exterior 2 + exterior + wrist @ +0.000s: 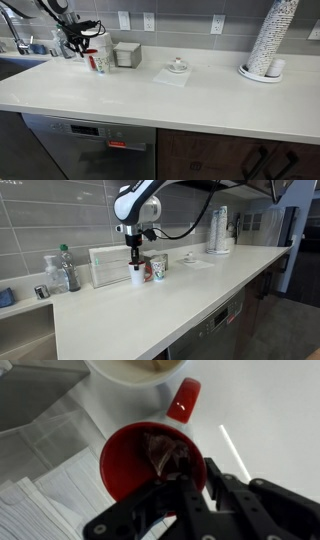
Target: Move the mug to the left
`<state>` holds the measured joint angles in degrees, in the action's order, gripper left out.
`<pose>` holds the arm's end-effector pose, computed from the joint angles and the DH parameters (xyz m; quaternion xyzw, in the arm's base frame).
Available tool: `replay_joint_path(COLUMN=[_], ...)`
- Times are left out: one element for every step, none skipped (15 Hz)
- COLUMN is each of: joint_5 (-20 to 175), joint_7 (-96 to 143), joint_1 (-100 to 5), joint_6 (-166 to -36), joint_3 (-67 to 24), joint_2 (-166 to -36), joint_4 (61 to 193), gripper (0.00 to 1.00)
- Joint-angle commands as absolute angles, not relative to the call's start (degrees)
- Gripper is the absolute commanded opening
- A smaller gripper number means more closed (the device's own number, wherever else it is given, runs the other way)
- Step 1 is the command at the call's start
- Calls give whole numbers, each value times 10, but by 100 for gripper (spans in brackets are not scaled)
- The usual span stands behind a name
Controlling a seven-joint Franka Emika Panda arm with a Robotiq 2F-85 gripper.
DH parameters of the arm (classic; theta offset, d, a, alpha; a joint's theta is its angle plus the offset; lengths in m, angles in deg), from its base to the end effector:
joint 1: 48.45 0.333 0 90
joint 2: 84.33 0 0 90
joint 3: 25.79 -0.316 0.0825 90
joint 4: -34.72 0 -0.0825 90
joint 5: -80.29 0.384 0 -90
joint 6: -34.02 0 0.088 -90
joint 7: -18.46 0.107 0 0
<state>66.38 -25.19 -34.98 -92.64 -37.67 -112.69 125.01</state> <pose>0.6458 0.2739 0.3727 0.7917 0.6037 0.0666 0.0660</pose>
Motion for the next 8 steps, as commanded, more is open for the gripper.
replay_joint_path(joint_5=[646,647,653,660,666,671,671,679], joint_7=[-252,-252,-253,-250,-241,-233,-221,-211], joint_1=[-342,-342,-344,-346,-348,-351,-352,-359], joint_6=[-896,-895,-896,-900,-907,-914,-925,-942], joint_3=[-376,-377,-379,-381,-382,-382,-381,-383], joint_2=[-1140,-1138,-1134,-1126,-1115,-1104,-1092,-1073], joint_4=[1221,1220,1222,1228,1240,1253,1267,1292], gripper=[50,60,67,76,83,91,98,98])
